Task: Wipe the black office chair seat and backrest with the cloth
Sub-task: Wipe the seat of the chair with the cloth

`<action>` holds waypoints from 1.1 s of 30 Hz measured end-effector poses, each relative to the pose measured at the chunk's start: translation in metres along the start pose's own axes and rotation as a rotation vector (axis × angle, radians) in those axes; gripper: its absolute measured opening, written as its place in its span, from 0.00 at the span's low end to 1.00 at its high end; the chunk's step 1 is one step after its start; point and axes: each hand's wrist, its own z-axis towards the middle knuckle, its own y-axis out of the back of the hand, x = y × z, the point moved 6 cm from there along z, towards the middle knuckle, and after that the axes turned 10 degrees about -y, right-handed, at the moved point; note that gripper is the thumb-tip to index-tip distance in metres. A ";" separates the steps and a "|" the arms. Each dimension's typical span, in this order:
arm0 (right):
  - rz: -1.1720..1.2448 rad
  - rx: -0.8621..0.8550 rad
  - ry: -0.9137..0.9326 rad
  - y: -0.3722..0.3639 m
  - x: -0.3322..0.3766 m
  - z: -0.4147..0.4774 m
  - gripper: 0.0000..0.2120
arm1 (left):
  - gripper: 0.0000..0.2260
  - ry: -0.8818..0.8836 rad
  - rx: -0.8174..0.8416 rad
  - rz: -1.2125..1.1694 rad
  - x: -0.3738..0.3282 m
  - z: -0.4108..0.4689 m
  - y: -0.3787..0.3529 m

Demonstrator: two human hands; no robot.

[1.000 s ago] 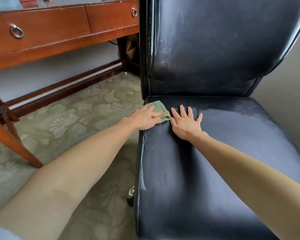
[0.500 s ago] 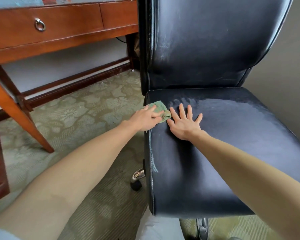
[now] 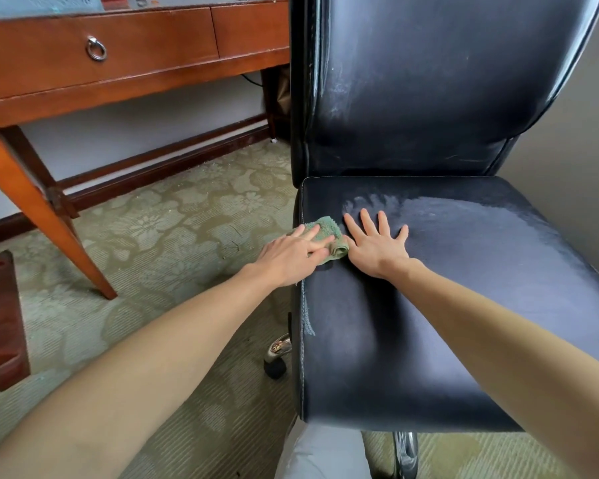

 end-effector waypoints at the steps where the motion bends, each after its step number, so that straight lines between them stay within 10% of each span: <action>1: -0.004 -0.004 0.006 0.000 0.000 0.000 0.27 | 0.20 0.010 -0.006 0.005 0.000 0.005 0.001; 33: 0.085 -0.013 -0.063 0.004 0.004 0.012 0.27 | 0.19 -0.185 0.089 -0.075 0.015 -0.002 -0.009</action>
